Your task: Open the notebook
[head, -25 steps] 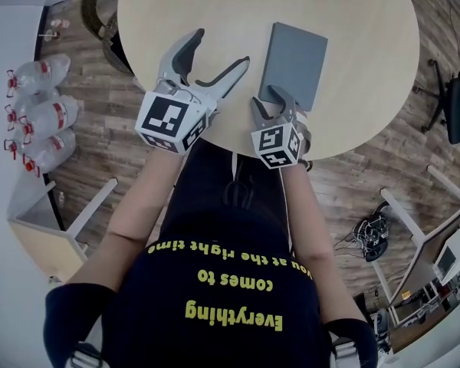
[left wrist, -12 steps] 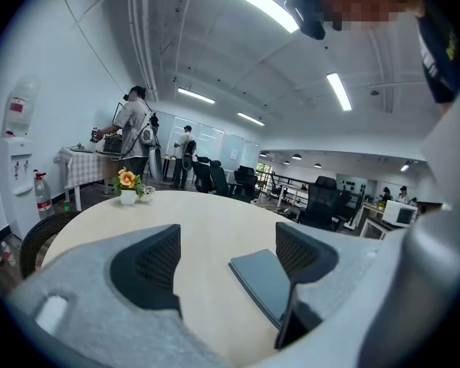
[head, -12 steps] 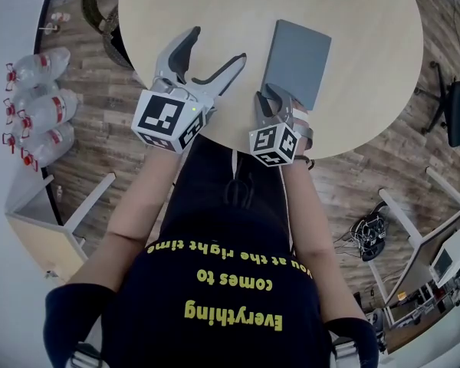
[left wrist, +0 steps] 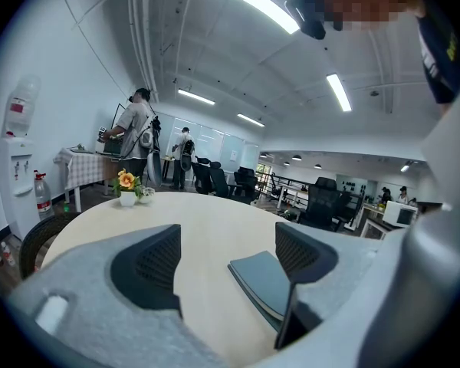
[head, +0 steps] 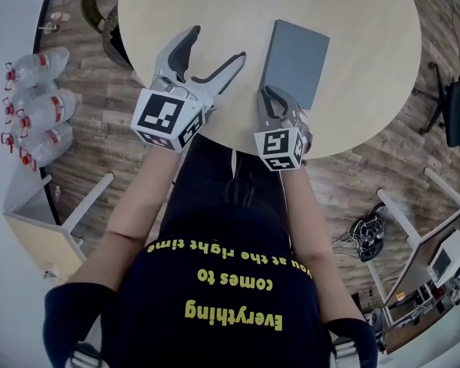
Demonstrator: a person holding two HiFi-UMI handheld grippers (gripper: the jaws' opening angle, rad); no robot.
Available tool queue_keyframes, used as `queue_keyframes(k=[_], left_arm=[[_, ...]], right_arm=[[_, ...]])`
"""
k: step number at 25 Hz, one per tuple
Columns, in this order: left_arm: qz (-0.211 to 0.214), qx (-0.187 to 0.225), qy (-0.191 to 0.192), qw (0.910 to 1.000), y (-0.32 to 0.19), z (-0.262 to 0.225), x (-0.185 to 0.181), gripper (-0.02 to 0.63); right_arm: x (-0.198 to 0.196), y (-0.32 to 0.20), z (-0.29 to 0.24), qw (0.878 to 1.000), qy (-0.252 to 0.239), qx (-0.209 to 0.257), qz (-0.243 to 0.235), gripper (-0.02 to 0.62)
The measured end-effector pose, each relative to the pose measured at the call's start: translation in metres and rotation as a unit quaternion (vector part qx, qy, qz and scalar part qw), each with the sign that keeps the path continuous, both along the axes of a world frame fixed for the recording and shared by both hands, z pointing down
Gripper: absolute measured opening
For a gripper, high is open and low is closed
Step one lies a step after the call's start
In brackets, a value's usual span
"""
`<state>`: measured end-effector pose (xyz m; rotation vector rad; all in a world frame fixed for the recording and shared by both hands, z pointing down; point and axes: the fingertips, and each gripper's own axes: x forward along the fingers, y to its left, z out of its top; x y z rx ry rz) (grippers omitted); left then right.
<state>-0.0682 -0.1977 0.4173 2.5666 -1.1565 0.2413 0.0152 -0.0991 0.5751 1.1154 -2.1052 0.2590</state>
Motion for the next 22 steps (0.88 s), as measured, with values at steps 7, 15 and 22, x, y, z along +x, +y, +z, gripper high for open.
queue_keyframes(k=[7, 15, 22], left_arm=[[0.001, 0.005, -0.001, 1.0000, -0.001, -0.005, 0.002, 0.399], [0.012, 0.014, -0.005, 0.9998, -0.001, -0.013, 0.013, 0.399], [0.028, 0.017, -0.010, 0.9994, 0.000, -0.016, 0.029, 0.399]], right_arm=[[0.010, -0.002, -0.024, 0.997, -0.063, 0.009, 0.039, 0.049], [0.033, -0.003, -0.068, 0.983, -0.154, 0.035, 0.092, 0.044], [0.043, -0.001, -0.070, 0.976, -0.192, 0.026, 0.101, 0.043]])
